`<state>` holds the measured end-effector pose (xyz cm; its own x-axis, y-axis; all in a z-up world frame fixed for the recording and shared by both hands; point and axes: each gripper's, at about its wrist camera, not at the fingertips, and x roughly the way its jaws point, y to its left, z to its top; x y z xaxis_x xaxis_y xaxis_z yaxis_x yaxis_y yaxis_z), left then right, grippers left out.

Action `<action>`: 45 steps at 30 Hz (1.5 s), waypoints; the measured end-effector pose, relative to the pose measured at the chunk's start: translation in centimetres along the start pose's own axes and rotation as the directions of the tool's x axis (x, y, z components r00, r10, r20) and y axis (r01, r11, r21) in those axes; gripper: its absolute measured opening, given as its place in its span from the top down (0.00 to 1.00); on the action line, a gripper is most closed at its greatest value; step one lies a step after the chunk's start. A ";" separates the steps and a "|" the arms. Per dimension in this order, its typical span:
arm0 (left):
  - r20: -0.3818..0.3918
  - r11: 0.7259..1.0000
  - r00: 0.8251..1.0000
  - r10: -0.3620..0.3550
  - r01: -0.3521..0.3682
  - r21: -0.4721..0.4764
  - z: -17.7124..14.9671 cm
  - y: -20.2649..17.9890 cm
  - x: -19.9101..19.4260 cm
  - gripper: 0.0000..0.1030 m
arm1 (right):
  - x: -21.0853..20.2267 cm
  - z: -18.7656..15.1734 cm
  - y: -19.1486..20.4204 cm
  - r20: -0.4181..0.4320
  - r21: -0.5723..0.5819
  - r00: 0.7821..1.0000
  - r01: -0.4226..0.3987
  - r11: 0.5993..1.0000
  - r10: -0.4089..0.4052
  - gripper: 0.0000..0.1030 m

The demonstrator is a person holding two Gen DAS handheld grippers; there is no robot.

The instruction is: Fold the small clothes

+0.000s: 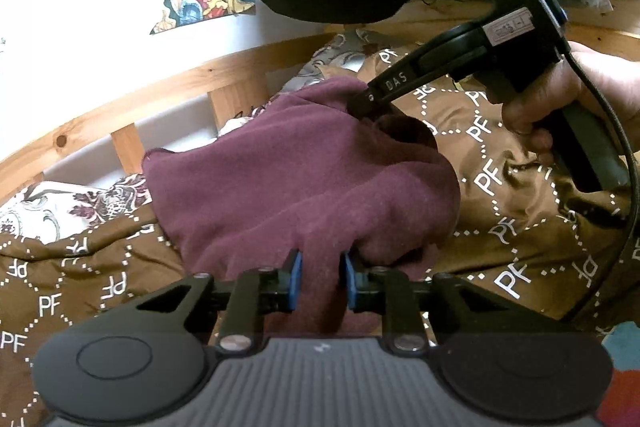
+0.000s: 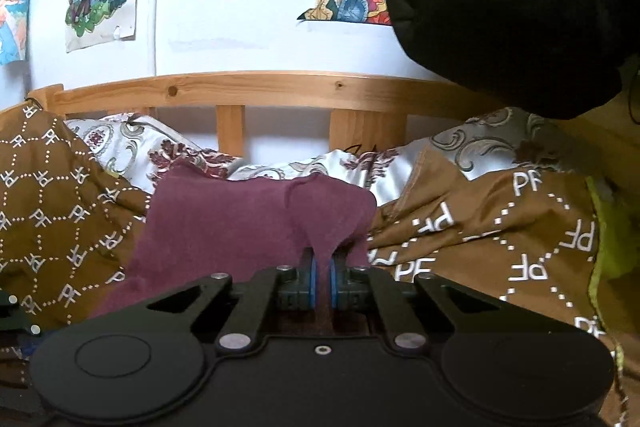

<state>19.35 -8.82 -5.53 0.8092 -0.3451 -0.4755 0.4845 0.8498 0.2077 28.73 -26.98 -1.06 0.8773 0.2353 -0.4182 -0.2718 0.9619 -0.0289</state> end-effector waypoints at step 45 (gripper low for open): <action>-0.284 0.644 0.947 -0.148 -0.125 -0.754 -2.0 16.3 1.6 0.01 | -4.3 -6.0 3.5 -0.202 0.100 0.979 -0.013 0.995 0.033 0.01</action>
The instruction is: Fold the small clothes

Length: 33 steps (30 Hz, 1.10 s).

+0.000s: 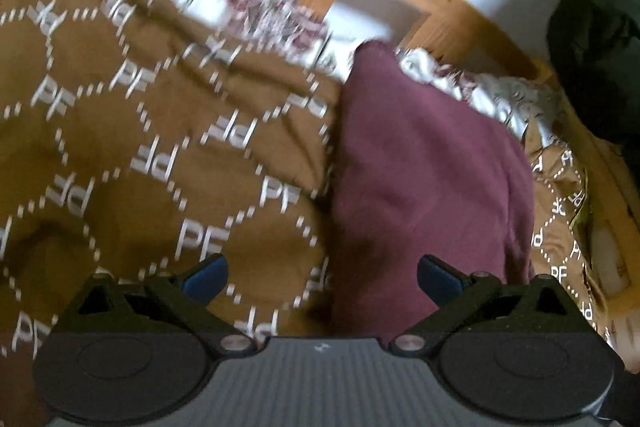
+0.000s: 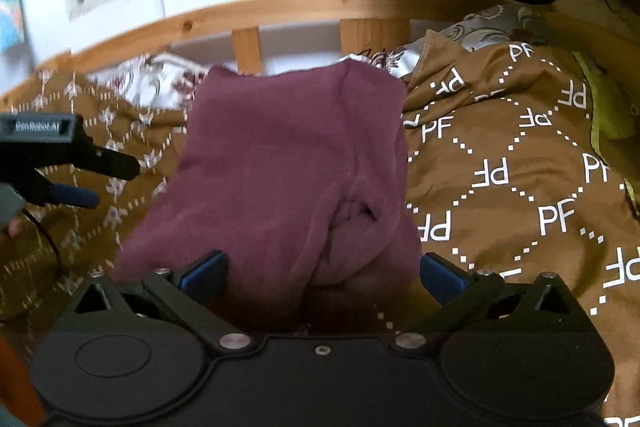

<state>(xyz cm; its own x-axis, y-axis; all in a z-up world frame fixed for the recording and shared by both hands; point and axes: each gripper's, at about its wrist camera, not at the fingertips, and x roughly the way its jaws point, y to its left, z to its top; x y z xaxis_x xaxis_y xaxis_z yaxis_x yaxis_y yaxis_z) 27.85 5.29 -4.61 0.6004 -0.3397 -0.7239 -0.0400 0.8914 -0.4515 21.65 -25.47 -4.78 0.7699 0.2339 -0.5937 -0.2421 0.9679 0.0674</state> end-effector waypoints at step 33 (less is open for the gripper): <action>-0.051 0.995 0.999 0.020 -0.015 0.097 -1.9 0.2 1.5 0.01 | 2.0 -0.5 -2.4 -0.064 -0.160 0.995 0.060 0.985 -0.071 0.01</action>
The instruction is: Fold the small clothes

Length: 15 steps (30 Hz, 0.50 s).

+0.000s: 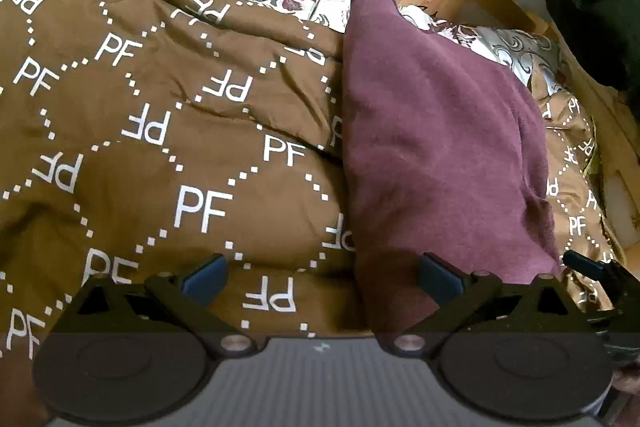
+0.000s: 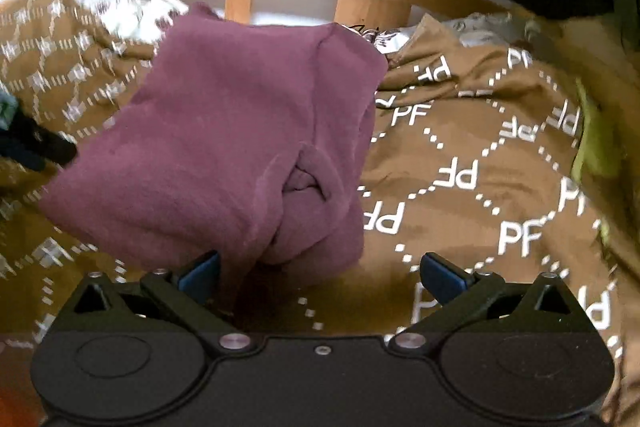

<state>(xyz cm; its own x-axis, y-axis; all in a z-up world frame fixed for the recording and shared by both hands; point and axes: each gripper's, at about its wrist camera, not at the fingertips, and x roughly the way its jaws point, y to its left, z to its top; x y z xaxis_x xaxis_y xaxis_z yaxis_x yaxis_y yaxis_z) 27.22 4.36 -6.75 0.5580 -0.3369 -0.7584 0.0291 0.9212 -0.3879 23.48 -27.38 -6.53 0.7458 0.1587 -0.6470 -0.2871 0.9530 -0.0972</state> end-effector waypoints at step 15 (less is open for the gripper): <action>-0.004 1.000 1.000 -0.005 0.005 -0.020 -0.1 0.2 0.6 0.00 | -3.0 -0.6 -3.2 -0.035 -0.064 0.999 -0.015 0.998 0.013 0.01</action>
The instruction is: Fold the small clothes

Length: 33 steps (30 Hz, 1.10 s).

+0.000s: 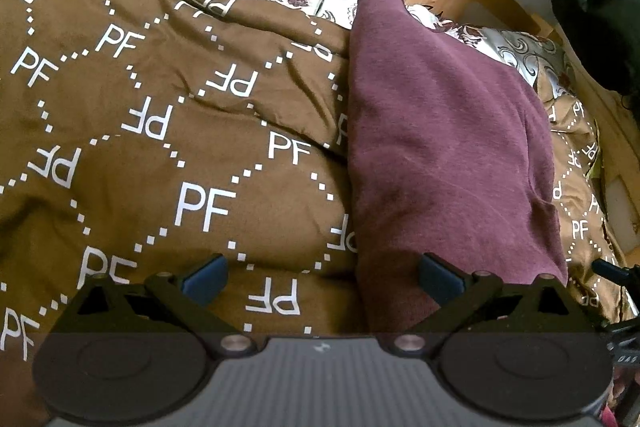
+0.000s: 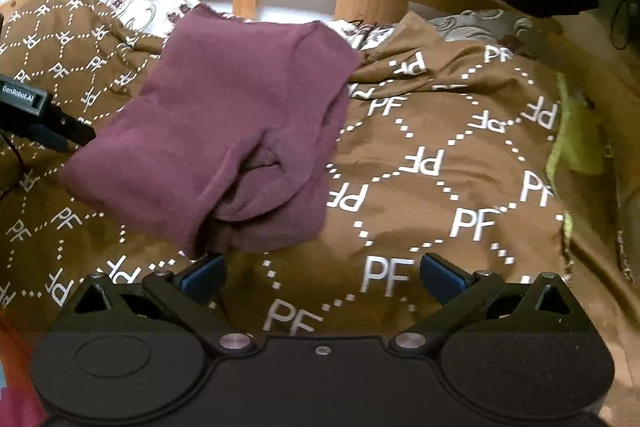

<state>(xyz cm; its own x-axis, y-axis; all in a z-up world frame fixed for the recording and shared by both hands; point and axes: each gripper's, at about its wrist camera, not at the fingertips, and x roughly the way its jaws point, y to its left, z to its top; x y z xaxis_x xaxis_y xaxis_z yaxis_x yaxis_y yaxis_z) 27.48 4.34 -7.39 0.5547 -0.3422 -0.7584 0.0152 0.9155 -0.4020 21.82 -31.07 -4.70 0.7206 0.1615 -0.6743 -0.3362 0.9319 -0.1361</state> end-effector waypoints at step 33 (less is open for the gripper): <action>-0.042 0.978 0.981 -0.188 0.191 0.087 -0.3 -1.9 1.5 0.01 | 9.5 7.9 -2.0 0.173 0.409 0.971 -0.222 0.885 0.164 0.01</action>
<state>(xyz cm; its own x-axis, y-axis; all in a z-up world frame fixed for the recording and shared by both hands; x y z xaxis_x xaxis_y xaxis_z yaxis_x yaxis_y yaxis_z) 28.07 2.02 -7.94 0.5062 -0.5165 -0.6906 0.1931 0.8484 -0.4929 34.10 -28.84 -5.13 0.7492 0.3660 -0.5520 -0.2100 0.9217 0.3262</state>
